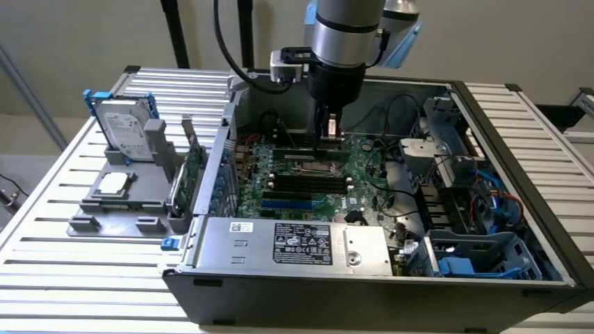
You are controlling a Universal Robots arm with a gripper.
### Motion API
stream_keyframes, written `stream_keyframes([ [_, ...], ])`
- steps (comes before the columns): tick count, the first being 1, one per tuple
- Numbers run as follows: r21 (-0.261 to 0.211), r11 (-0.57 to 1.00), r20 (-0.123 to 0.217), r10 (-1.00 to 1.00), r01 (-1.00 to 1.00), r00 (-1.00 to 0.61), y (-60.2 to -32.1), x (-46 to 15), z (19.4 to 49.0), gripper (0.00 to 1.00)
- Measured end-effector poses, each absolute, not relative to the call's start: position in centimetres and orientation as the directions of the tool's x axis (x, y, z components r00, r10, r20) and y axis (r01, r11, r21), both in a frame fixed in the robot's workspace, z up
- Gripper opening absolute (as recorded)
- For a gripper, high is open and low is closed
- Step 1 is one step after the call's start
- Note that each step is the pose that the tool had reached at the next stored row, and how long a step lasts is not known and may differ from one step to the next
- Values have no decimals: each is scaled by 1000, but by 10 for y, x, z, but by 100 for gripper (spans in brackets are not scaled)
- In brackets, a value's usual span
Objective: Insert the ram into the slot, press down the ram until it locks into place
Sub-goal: 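Insert the ram into the slot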
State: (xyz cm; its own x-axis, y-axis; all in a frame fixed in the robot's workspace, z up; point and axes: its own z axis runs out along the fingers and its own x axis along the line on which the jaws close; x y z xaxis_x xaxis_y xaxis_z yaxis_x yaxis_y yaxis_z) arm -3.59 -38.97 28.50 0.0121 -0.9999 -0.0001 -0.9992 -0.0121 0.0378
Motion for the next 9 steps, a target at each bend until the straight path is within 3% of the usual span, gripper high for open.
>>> stream_keyframes([
  [9, 38, -3, 32, -999, -999, 4, -390, -35, 275, 13],
])
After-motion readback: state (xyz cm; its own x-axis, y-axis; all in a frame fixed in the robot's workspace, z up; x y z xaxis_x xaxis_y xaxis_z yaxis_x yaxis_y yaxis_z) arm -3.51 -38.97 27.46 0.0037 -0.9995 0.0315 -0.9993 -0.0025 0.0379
